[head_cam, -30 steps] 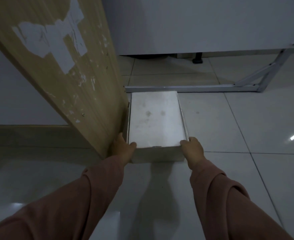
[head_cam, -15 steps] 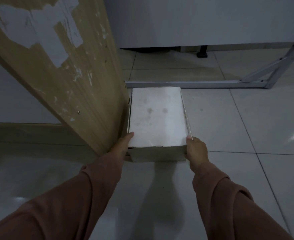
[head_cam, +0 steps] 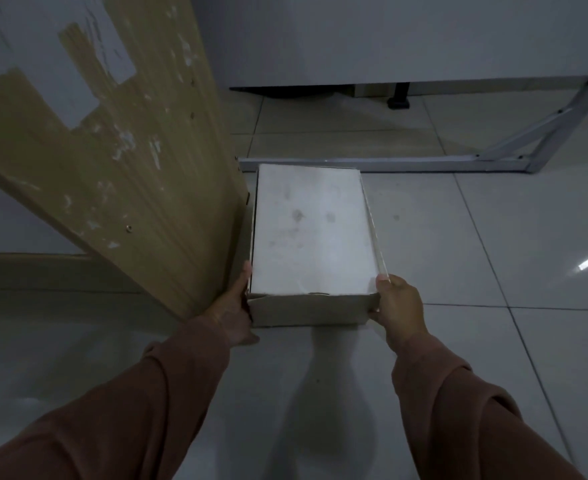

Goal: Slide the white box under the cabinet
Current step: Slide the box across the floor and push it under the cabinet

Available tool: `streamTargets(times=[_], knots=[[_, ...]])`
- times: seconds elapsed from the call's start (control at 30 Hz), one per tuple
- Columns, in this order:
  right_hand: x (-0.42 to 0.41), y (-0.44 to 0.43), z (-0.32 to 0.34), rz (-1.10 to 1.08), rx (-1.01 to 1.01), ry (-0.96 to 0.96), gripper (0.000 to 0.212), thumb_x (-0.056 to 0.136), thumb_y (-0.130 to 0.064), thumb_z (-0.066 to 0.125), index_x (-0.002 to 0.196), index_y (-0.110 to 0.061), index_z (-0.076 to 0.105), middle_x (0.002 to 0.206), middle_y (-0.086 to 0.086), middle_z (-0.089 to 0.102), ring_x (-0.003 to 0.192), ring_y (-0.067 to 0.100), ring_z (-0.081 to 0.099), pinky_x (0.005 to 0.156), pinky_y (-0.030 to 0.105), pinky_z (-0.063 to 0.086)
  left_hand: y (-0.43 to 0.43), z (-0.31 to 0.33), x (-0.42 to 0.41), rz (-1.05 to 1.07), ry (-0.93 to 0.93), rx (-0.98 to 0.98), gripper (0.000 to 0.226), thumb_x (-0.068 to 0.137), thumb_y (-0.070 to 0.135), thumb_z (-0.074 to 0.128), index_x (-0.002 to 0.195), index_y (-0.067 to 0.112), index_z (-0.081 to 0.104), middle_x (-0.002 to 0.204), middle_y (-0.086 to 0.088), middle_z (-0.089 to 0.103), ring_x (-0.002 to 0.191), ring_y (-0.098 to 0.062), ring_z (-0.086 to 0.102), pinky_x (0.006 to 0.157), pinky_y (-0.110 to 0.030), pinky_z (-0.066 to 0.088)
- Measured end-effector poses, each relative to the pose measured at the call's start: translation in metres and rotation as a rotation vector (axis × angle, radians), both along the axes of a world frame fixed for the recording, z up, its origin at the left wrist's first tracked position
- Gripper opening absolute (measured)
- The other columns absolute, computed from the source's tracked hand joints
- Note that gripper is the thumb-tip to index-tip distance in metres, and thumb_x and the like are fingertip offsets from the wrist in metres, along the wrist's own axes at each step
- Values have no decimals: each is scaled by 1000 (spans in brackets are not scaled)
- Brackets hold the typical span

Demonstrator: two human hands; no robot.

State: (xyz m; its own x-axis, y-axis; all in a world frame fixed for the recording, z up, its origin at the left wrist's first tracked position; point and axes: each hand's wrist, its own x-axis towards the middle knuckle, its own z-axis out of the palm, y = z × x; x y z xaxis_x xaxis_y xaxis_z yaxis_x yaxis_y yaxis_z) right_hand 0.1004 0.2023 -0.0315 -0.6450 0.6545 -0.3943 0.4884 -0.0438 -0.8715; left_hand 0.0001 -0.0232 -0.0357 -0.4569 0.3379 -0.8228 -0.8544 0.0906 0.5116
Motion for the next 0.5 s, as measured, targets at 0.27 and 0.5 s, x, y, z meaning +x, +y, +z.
streamTargets(times=[0.27, 0.5], knots=[[-4, -7, 12, 60, 142, -74, 42, 86, -14, 32, 117, -4, 57, 104, 19, 63, 97, 38, 58, 88, 53, 53, -2, 13, -3, -71, -66, 66, 97, 55, 83, 48, 127, 19, 55, 139, -14, 50, 140, -35, 34, 113, -67, 2], [0, -10, 19, 85, 283, -209, 30, 88, -8, 40, 109, 5, 57, 108, 25, 62, 83, 30, 49, 72, 31, 34, -11, 6, 17, 171, -35, 122, 73, 53, 50, 74, 116, 16, 63, 135, -14, 56, 119, -35, 52, 112, -59, 26]])
